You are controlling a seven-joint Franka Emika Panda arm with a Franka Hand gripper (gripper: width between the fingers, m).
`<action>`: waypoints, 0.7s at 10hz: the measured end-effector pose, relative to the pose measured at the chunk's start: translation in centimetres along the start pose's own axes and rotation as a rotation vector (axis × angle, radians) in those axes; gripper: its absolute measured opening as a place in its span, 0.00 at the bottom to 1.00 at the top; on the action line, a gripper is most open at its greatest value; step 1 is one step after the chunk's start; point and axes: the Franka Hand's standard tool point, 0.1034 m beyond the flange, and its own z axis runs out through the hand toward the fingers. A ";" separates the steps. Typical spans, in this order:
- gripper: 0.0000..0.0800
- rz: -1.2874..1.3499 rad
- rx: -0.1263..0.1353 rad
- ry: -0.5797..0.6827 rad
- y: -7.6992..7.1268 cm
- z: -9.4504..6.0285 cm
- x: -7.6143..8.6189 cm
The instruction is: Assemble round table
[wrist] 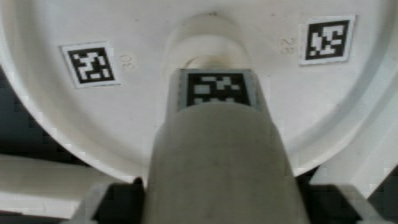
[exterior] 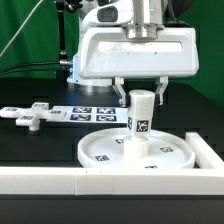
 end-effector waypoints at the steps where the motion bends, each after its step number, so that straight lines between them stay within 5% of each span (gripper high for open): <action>1: 0.51 0.002 0.000 -0.003 0.1 0.3 -0.2; 4: 0.51 0.002 -0.004 0.014 0.1 0.5 -0.1; 6: 0.60 0.002 -0.003 0.014 0.1 0.5 -0.1; 7: 0.74 0.002 -0.003 0.014 0.1 0.5 -0.1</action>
Offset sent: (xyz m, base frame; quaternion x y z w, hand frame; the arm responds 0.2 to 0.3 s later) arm -0.0043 -0.0010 -0.0108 0.0031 0.0030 0.0041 1.0000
